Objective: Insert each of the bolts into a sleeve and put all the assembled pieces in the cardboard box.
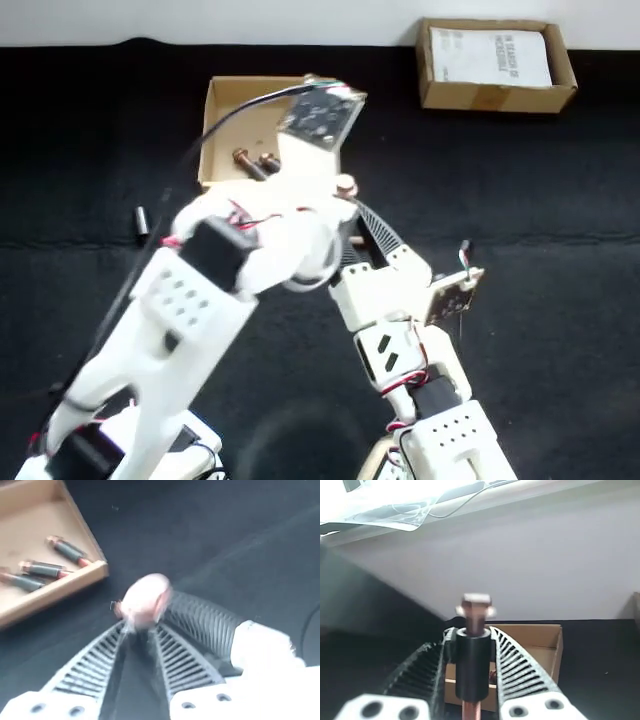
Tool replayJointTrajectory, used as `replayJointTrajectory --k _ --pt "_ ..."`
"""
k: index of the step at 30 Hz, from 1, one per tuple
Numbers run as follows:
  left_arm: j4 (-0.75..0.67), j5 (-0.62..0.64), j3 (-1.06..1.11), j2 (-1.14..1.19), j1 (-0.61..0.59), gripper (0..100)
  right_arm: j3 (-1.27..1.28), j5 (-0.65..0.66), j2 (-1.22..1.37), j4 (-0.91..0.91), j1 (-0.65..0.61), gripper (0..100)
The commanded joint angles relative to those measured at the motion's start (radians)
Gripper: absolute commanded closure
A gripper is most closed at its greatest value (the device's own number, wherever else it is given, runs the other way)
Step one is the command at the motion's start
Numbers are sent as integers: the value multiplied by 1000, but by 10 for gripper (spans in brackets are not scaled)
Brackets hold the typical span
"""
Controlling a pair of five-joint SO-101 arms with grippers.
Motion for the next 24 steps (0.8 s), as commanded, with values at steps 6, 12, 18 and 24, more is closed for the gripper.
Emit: replayJointTrajectory --k 6,12,18,24 --pt "299 -9 4 -186 140 748 122 2 -10 -1 22 991" --pt "299 -11 1 -309 68 847 74 46 -5 1 50 991" --pt "250 -97 1 -427 -203 967 -124 20 -4 275 77 991" --pt "190 -218 10 -547 -478 992 -346 3 -1 489 71 991"
